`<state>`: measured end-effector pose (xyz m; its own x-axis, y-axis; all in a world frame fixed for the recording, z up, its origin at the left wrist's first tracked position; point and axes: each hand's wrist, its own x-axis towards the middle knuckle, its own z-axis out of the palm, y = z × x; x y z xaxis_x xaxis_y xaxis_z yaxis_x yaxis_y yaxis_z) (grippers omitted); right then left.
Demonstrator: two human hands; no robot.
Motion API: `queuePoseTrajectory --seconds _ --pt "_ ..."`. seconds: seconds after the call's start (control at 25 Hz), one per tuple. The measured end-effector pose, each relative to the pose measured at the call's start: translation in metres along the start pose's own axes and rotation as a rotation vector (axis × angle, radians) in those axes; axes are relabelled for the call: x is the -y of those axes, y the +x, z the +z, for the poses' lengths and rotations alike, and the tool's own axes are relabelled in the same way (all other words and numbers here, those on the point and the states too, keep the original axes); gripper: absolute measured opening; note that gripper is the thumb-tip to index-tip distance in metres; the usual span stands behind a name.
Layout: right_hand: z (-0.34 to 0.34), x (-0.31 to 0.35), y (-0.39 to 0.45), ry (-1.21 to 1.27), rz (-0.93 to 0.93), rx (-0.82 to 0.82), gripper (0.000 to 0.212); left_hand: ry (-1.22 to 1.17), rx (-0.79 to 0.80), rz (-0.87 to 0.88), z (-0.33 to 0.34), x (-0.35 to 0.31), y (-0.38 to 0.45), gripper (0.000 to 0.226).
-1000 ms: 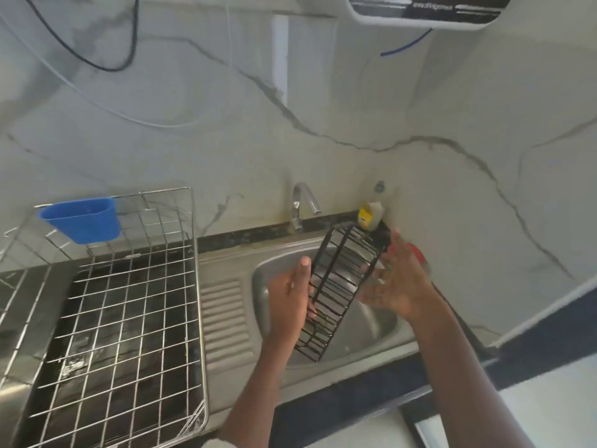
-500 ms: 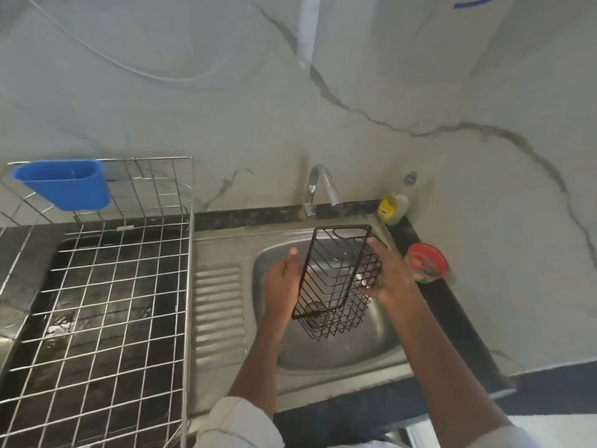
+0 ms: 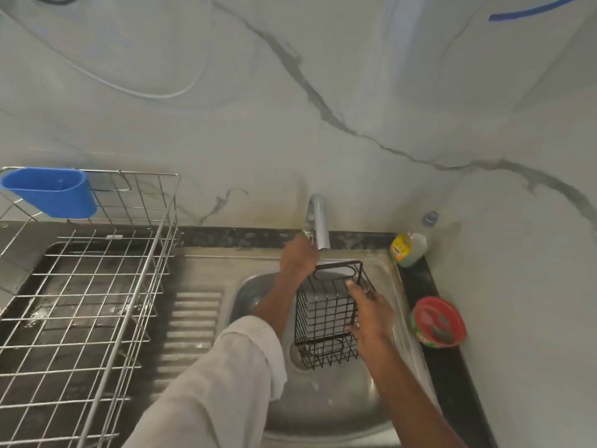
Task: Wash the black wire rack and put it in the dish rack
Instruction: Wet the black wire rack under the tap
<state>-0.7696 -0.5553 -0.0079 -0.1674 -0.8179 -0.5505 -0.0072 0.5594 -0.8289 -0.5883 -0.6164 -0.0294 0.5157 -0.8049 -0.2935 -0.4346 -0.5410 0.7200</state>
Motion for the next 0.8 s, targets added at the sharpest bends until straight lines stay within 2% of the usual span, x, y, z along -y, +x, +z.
queuePoseTrajectory --seconds 0.08,0.16,0.28,0.32,0.4,0.56,0.72,0.8 --pt "0.003 -0.004 0.010 -0.016 0.032 0.007 0.057 0.094 -0.013 0.001 0.009 0.002 0.020 0.021" --pt "0.004 -0.007 0.018 -0.027 0.054 0.027 0.053 0.057 -0.009 -0.005 0.016 0.012 0.033 0.019" --pt "0.003 -0.012 0.027 -0.023 0.074 0.031 0.043 -0.346 0.002 -0.328 0.015 0.047 0.038 0.028" --pt "0.002 -0.013 0.028 -0.017 0.073 0.018 0.040 -0.411 0.027 -0.403 0.013 0.062 0.035 0.028" --pt "0.001 -0.014 0.028 -0.012 0.066 0.011 0.038 -0.446 0.068 -0.391 0.008 0.085 0.013 0.030" --pt "0.012 -0.020 0.021 -0.082 0.005 0.039 0.032 -0.673 -0.009 -0.399 0.003 0.110 -0.056 0.042" --pt "0.038 -0.023 -0.006 -0.261 -0.120 0.117 0.052 -0.899 0.034 -0.522 0.004 0.110 -0.101 0.062" --pt "0.039 -0.023 -0.015 -0.311 -0.165 0.126 0.052 -0.988 0.036 -0.549 -0.002 0.098 -0.116 0.071"
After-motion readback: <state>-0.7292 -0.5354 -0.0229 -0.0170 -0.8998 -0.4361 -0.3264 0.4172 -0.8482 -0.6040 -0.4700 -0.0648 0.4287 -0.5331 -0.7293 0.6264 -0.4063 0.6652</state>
